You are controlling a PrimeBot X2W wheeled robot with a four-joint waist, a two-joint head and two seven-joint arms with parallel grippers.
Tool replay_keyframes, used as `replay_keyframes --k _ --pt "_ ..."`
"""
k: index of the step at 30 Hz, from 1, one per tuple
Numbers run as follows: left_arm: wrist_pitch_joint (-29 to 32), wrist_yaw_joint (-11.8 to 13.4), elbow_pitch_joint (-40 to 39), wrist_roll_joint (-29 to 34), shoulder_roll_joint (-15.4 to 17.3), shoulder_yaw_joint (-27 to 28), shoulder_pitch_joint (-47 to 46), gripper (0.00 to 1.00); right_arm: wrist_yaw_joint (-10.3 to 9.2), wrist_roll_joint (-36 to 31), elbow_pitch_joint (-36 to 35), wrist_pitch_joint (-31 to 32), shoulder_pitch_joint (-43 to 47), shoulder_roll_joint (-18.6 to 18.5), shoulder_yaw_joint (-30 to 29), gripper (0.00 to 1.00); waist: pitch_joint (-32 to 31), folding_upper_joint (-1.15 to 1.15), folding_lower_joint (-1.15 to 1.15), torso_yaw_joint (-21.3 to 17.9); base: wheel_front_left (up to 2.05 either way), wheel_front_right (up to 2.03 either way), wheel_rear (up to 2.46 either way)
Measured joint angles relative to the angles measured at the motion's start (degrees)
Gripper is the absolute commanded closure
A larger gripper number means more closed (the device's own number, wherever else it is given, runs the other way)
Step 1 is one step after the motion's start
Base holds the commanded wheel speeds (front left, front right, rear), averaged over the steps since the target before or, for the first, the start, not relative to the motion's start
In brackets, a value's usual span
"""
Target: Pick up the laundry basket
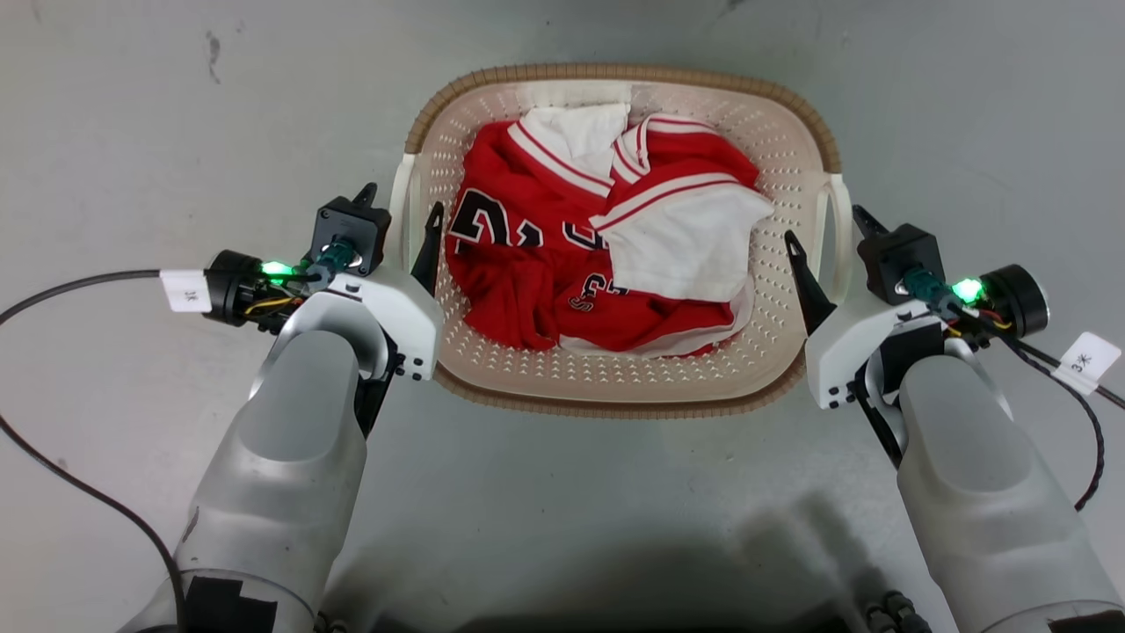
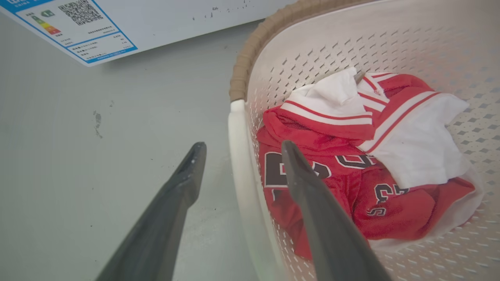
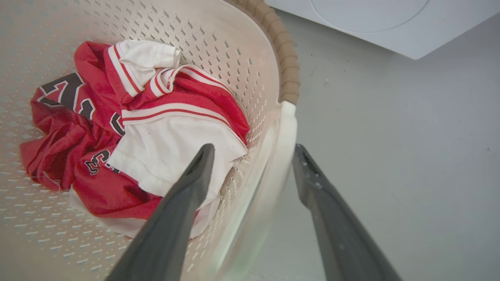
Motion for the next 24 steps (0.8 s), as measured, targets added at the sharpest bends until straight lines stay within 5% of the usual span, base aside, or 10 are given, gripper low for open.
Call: replay_keyframes --k 13,14,15,16,17,24 --pt "0.0 -0.7 7.0 -0.5 -1.0 -2.9 -3.2 0.00 0.00 1.1 4.8 0.0 -2.8 0.0 -0.5 0.00 3.9 0.00 0.00 0.6 0.00 0.00 0.00" --pt "0.0 -0.7 7.7 -0.5 -1.0 -3.1 -3.5 0.00 0.00 1.1 5.0 0.0 -2.9 0.0 -0.5 0.08 3.9 0.00 -0.01 0.6 0.00 0.00 0.00" --pt "0.0 -0.7 8.8 -0.6 -1.1 -3.4 -3.8 0.00 0.00 1.1 5.1 0.0 -3.1 0.0 -0.5 0.78 3.8 0.00 -0.01 0.6 0.00 0.00 0.00" --pt "0.0 -0.7 9.6 -0.7 -1.1 -3.6 -3.8 0.54 0.00 1.0 5.5 0.0 -3.1 0.0 -0.2 1.00 3.8 0.00 -0.01 0.5 0.00 0.00 0.00" --pt "0.0 -0.7 9.8 -0.7 -1.2 -3.7 -3.9 1.00 0.00 1.0 6.0 0.0 -3.2 0.0 0.0 1.00 3.7 0.00 0.00 0.6 0.00 0.00 0.00" --pt "0.0 -0.7 11.2 -1.8 -1.7 -4.1 -4.8 1.00 -0.10 1.4 6.7 0.0 -3.4 0.3 0.3 1.00 2.2 0.00 -0.01 0.6 0.00 0.00 0.00"
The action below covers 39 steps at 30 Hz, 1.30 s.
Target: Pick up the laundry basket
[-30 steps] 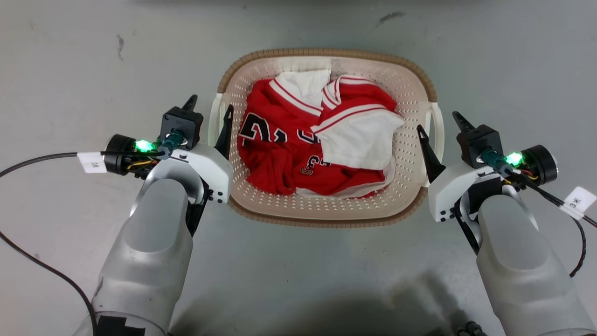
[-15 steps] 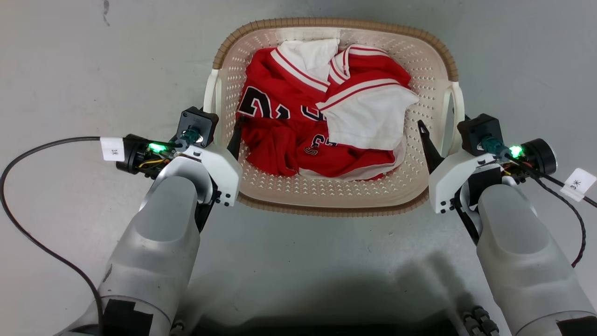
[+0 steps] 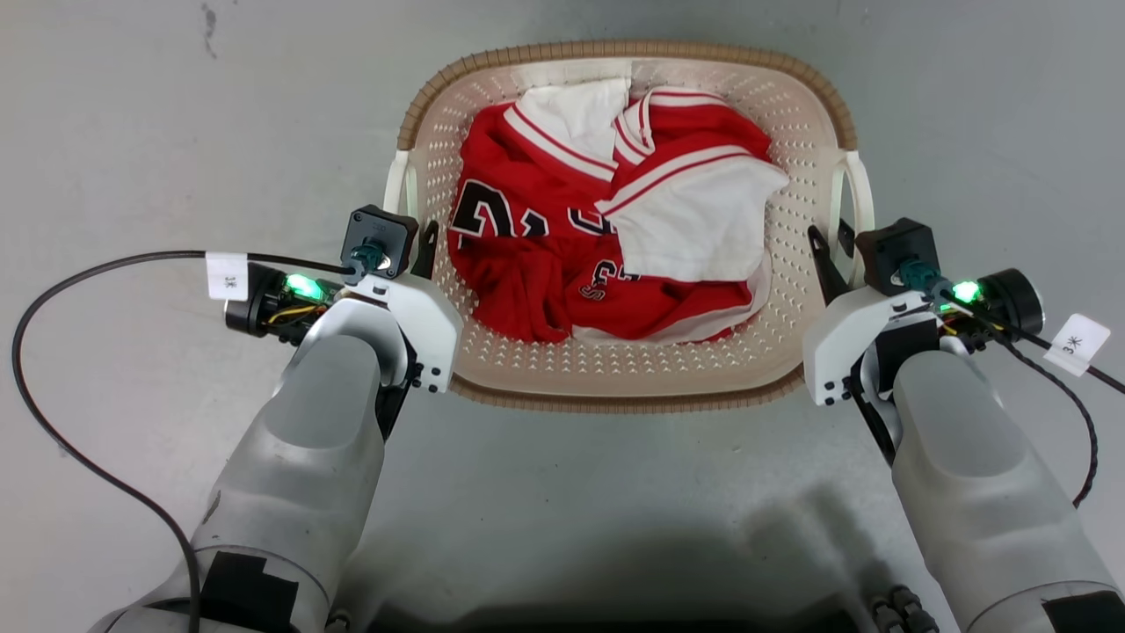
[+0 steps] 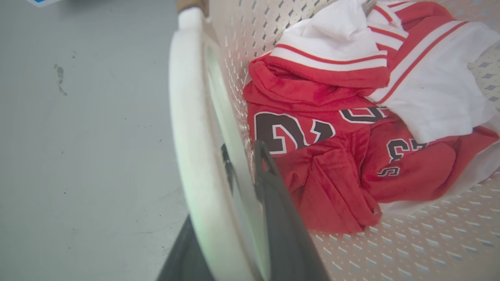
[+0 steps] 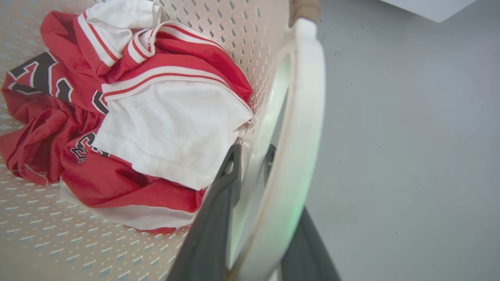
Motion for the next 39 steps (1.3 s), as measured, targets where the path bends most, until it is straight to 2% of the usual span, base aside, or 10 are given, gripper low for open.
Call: replay_keyframes --k 8,18,28,39 --pt "0.0 -0.1 2.1 -2.0 -0.3 0.0 1.6 1.00 0.00 0.7 2.4 0.0 0.7 0.0 1.4 1.00 -4.4 0.00 0.00 0.1 0.00 0.00 0.00" --pt "0.3 -0.3 5.0 -4.7 -0.7 -0.7 7.4 1.00 0.02 4.1 7.3 0.0 3.6 0.0 6.4 1.00 -13.7 0.00 -0.01 0.1 0.00 0.00 0.00" --pt "3.0 -0.3 5.7 -8.6 -1.1 -3.9 12.7 1.00 0.07 8.4 12.4 0.1 6.1 -0.1 11.3 1.00 -23.9 0.00 -0.01 0.2 0.00 0.00 0.00" --pt "7.4 -0.2 5.8 -13.8 -1.0 -8.2 19.3 1.00 0.08 15.9 13.8 3.1 10.9 -0.2 18.7 1.00 -34.3 0.00 -0.02 0.2 0.00 0.00 0.00"
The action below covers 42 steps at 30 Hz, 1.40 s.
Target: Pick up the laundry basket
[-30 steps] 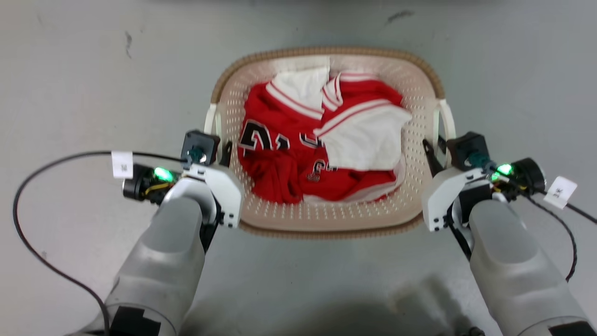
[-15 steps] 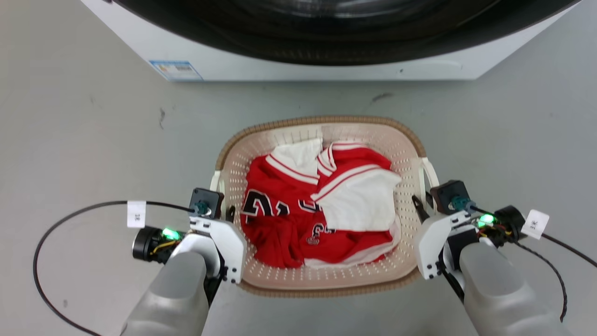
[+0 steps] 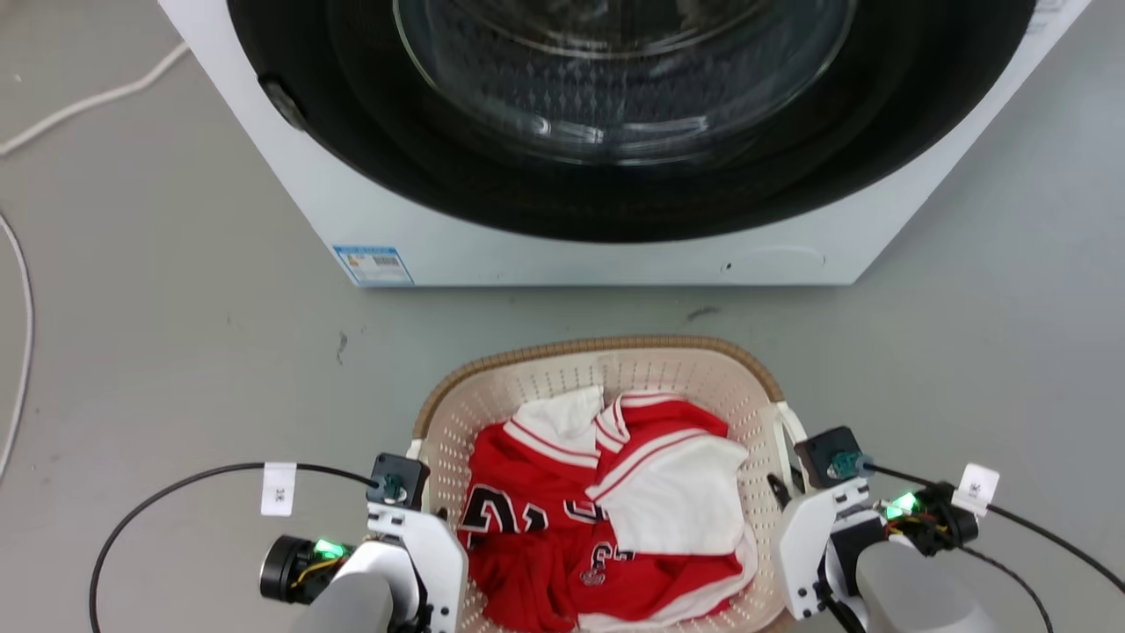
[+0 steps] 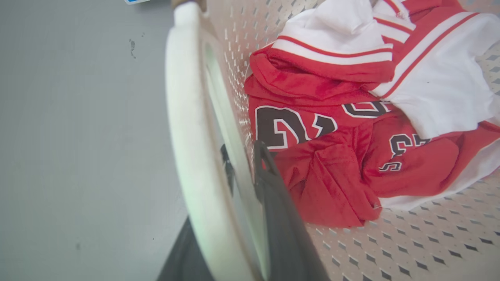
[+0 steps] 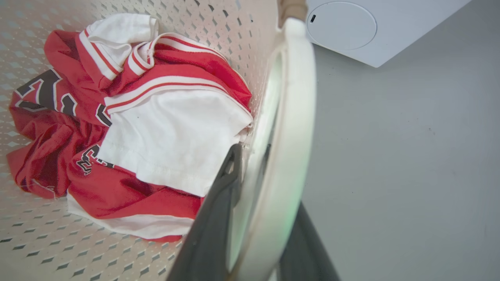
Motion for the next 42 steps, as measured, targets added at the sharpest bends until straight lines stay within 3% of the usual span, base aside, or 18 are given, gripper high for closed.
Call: replay_keyframes --k 20,42 --pt "6.4 -0.2 -0.3 -9.5 1.2 -8.6 8.7 1.00 -0.01 10.8 0.2 7.8 8.3 0.0 11.3 1.00 -15.2 0.00 0.00 0.2 0.00 0.00 0.00" --pt "10.0 -0.2 -2.6 -18.0 3.5 -16.9 9.7 1.00 -0.10 18.2 0.5 11.8 8.8 -0.1 18.7 1.00 -18.6 0.00 0.01 -0.7 0.00 0.00 0.00"
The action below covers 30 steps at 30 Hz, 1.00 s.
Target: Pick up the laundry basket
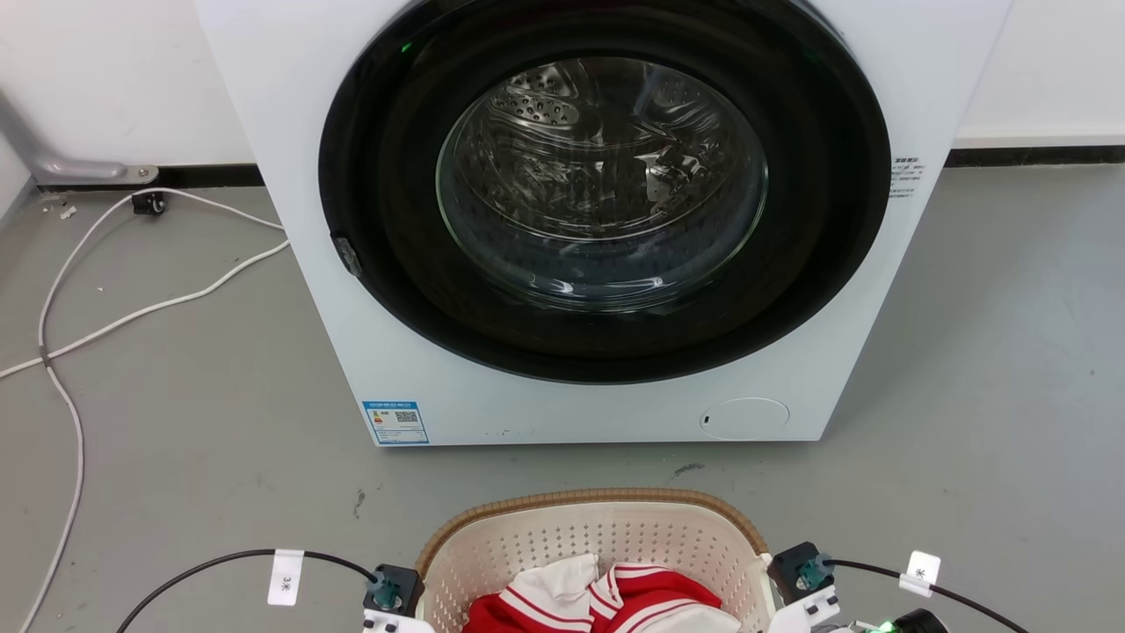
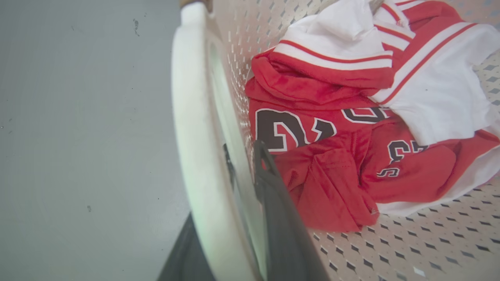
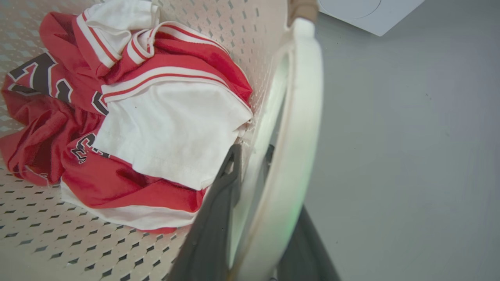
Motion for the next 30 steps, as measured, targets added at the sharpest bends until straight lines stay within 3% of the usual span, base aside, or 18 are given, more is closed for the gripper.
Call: replay_keyframes --k 30 --pt "-1.9 0.0 0.7 -7.0 0.6 -6.7 0.0 1.00 -0.01 5.4 0.7 -0.4 0.0 -0.5 5.2 1.00 -0.4 0.00 0.01 -0.6 0.00 0.00 0.00"
